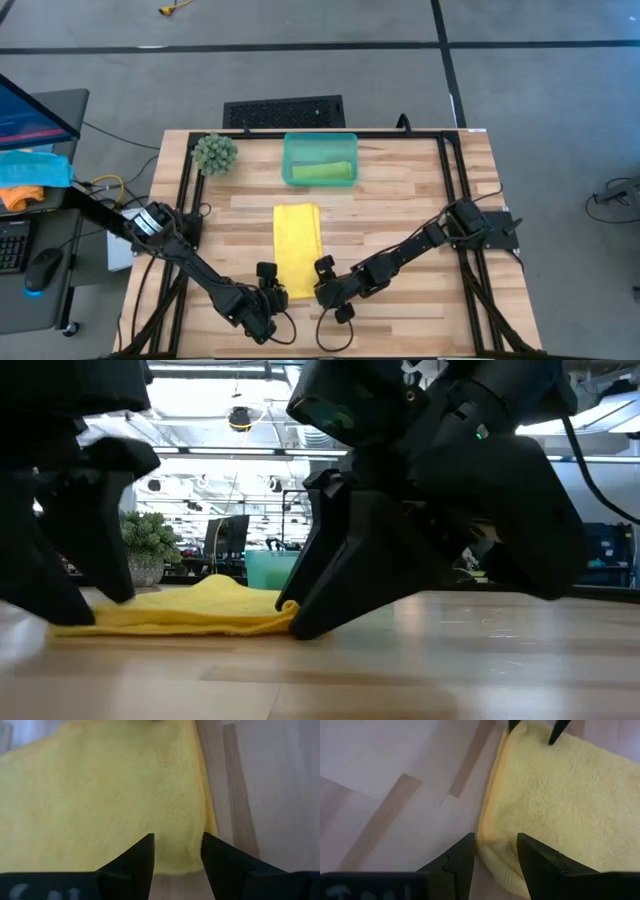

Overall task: Roll microfiber towels into tight, uniform cylinder then place into a basket
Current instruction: Fold the yellow microfiber cloth

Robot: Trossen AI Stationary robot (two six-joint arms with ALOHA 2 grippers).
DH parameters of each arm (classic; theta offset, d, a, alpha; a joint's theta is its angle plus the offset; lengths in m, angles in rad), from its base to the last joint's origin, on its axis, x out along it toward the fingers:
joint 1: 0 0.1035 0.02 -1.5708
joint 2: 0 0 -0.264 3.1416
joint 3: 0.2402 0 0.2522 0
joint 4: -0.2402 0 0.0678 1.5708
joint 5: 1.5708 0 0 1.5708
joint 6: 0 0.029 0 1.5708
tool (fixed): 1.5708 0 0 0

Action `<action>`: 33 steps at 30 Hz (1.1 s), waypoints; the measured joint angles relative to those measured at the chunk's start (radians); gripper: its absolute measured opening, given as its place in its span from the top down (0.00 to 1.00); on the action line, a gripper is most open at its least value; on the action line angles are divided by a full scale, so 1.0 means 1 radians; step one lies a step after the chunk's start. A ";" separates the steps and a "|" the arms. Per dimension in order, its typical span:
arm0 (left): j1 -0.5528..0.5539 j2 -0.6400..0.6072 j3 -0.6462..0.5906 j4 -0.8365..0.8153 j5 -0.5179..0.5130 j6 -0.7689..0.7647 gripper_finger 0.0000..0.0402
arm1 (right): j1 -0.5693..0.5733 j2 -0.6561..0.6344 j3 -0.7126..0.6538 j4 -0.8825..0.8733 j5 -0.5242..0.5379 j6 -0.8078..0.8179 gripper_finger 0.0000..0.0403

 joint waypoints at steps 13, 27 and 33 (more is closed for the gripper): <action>0.007 0.046 0.000 0.032 -0.006 -0.051 0.71 | -0.010 0.000 0.002 -0.032 -0.005 0.044 0.80; -0.068 0.057 0.167 -0.064 0.012 0.012 0.99 | 0.065 -0.002 0.064 -0.124 0.051 0.044 0.95; -0.079 0.055 0.260 -0.215 -0.043 0.006 1.00 | 0.105 -0.002 0.183 -0.320 0.160 0.044 0.97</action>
